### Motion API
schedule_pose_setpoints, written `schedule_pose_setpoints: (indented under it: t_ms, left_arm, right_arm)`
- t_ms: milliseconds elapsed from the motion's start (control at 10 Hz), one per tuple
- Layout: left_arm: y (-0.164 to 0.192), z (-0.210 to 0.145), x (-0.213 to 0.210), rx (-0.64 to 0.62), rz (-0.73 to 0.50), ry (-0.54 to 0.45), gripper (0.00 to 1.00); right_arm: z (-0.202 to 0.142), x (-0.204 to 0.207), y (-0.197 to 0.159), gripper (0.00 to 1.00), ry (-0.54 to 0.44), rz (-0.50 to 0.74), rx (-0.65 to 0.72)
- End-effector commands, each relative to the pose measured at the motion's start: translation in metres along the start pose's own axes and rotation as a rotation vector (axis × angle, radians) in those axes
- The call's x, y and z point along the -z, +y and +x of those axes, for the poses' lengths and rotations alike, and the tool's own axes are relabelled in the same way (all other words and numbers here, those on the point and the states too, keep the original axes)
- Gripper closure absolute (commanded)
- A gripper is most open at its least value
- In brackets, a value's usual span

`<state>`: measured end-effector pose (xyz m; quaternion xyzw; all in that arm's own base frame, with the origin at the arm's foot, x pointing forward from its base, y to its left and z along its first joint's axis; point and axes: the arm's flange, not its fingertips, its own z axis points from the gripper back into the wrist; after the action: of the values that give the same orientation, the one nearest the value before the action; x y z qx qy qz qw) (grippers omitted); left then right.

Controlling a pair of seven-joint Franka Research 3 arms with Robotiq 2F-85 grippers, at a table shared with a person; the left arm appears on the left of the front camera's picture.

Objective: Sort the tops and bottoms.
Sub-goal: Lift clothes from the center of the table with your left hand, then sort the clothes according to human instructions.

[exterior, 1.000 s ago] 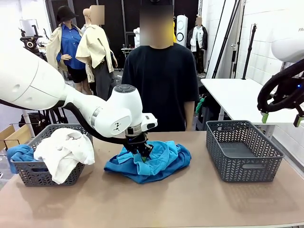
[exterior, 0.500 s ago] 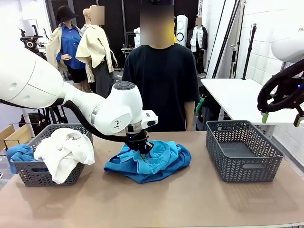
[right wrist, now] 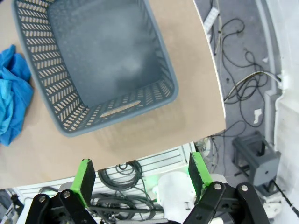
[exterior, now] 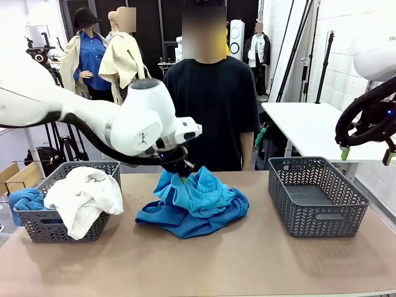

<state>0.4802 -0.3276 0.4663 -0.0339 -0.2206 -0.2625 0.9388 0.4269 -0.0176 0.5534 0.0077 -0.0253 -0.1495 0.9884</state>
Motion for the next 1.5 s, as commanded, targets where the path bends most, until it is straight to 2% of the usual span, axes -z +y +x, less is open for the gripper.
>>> schedule_pose_setpoints:
  t_ms: [0, 300, 400, 700, 1000, 1400]
  left_arm:
    - [0.029, -0.007, -0.055, 0.026, 0.023, -0.098, 1.00]
    - [0.043, 0.025, -0.140, 0.109, 0.108, -0.217, 1.00]
    - [0.046, 0.048, -0.179, 0.133, 0.155, -0.255, 1.00]
    - [0.041, 0.107, -0.266, 0.194, 0.153, -0.328, 1.00]
    - [0.022, 0.134, -0.315, 0.215, 0.210, -0.350, 1.00]
    - [0.012, 0.123, -0.344, 0.214, 0.214, -0.419, 1.00]
  right_arm:
    - [-0.001, 0.000, -0.001, 0.00, 0.000, 0.003, -0.007]
    - [-0.001, 0.000, -0.001, 0.00, 0.000, 0.003, -0.007]
    - [-0.001, 0.000, -0.001, 0.00, 0.000, 0.003, -0.007]
    - [-0.001, 0.000, -0.001, 0.00, 0.000, 0.003, -0.007]
    - [-0.001, 0.000, -0.001, 0.00, 0.000, 0.003, -0.007]
    - [-0.001, 0.000, -0.001, 0.00, 0.000, 0.003, -0.007]
